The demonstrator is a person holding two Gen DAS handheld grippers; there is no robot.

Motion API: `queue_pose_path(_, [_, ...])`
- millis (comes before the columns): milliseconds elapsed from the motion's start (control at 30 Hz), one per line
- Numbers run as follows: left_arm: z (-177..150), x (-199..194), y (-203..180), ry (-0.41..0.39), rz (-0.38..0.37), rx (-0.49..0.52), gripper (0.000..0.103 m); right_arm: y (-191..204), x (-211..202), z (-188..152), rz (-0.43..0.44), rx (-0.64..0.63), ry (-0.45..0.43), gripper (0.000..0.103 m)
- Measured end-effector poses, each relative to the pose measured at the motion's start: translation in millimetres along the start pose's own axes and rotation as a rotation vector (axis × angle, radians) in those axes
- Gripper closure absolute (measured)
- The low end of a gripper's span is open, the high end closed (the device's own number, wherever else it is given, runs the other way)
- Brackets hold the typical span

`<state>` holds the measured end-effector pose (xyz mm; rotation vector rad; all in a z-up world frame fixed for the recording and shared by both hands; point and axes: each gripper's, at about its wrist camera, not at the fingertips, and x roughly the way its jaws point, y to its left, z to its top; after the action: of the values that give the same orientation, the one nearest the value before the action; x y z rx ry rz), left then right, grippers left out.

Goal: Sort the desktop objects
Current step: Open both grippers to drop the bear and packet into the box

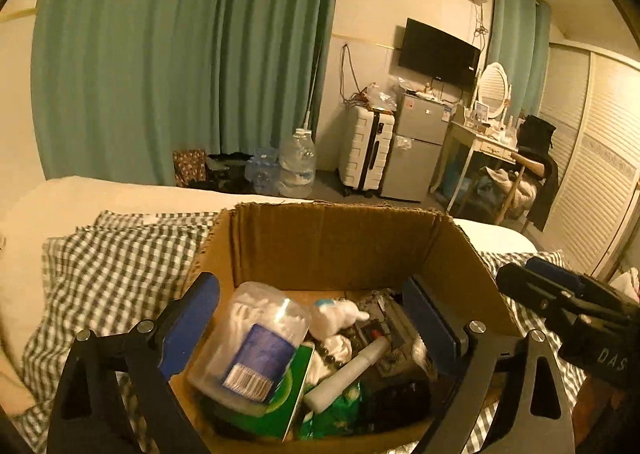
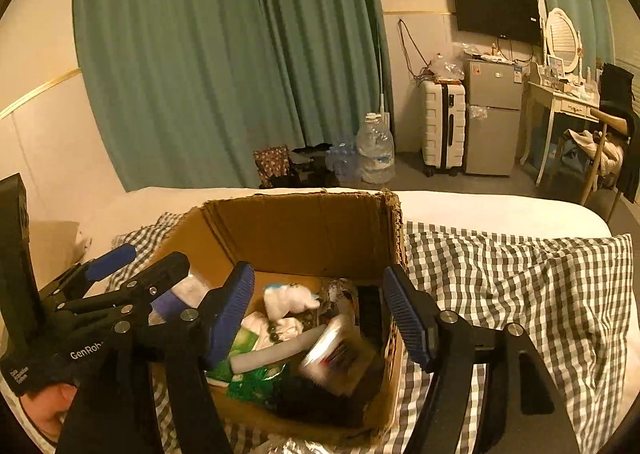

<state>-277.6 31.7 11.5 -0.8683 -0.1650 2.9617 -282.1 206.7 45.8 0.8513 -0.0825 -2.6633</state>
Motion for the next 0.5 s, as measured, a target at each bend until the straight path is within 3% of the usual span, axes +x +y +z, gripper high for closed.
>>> queue_pose_path(167, [-4.0, -40.0, 4.2, -0.03, 0.04, 0.029, 0.0, 5.2, -35.0, -3.8, -0.023, -0.022, -0.002, 0.036])
queue_pose_path(500, [-13.5, -115.1, -1.5, -0.023, -0.004, -0.003, 0.0, 30.4, -112.4, -28.0, -0.044, -0.046, -0.002, 0.031])
